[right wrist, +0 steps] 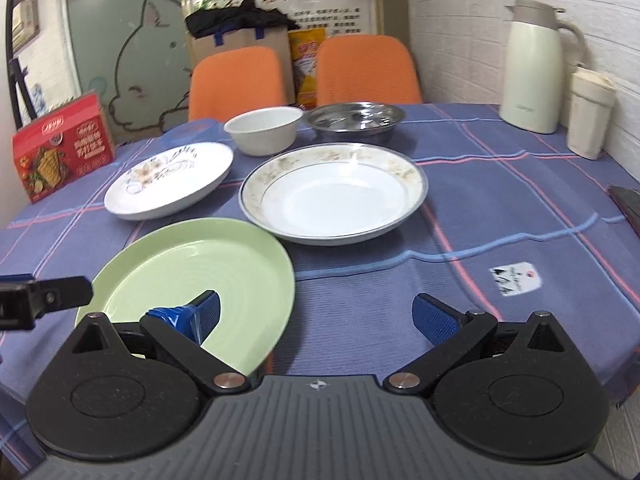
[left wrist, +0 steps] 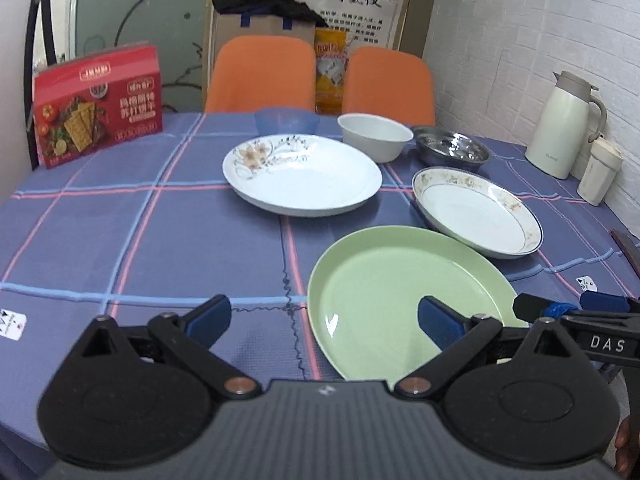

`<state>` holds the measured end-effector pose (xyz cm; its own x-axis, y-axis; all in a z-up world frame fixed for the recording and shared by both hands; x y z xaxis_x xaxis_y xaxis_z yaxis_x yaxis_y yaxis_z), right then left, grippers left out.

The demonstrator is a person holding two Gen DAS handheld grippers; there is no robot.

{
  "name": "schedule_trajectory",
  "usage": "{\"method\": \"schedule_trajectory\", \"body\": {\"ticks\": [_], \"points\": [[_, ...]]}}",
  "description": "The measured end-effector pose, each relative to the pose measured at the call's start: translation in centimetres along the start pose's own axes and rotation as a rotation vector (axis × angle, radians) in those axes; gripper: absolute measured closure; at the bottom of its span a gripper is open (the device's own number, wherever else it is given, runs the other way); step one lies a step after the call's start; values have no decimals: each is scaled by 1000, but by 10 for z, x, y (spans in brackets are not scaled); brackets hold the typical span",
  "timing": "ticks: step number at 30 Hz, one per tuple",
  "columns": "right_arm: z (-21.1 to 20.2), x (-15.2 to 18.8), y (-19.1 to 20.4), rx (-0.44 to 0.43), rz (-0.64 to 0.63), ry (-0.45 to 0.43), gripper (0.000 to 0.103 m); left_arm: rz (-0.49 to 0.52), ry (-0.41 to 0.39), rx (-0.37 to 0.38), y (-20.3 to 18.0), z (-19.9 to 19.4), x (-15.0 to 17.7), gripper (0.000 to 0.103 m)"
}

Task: Organize plates and bowls
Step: 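Close the left gripper on the light-green plate rim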

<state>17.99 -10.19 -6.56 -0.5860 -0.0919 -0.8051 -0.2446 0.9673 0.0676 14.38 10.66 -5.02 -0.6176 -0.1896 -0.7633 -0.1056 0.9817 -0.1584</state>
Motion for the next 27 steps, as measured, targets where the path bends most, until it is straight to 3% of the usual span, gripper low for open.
{"method": "schedule_trajectory", "body": {"ticks": [5, 9, 14, 18, 22, 27], "points": [[21, 3, 18, -41, -37, 62, 13, -21, 96, 15, 5, 33, 1, 5], [33, 11, 30, -60, -84, 110, 12, 15, 120, -10, 3, 47, 4, 5], [36, 11, 34, -87, -115, 84, 12, 40, 127, -35, 5, 55, 7, 5], [33, 14, 34, -116, -141, 4, 12, 78, 120, -59, 3, 59, 7, 5], [34, 11, 41, -112, -146, 15, 13, 93, 107, -46, -4, 59, 8, 5], [34, 12, 45, -163, -174, -28, 15, 101, 89, -18, -9, 54, 9, 19]]}}
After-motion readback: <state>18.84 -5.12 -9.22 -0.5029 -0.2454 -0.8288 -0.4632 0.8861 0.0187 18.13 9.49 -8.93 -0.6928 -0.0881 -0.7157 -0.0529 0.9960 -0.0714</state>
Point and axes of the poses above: each gripper's, at about its wrist camera, not at the fingertips, and z roughly the way its jaws point, y to its left, x to its underside, the point moved 10 cm from there along z, roughly the way its jaws point, and after that the axes turned 1 degree about -z, right-handed, at the moved point
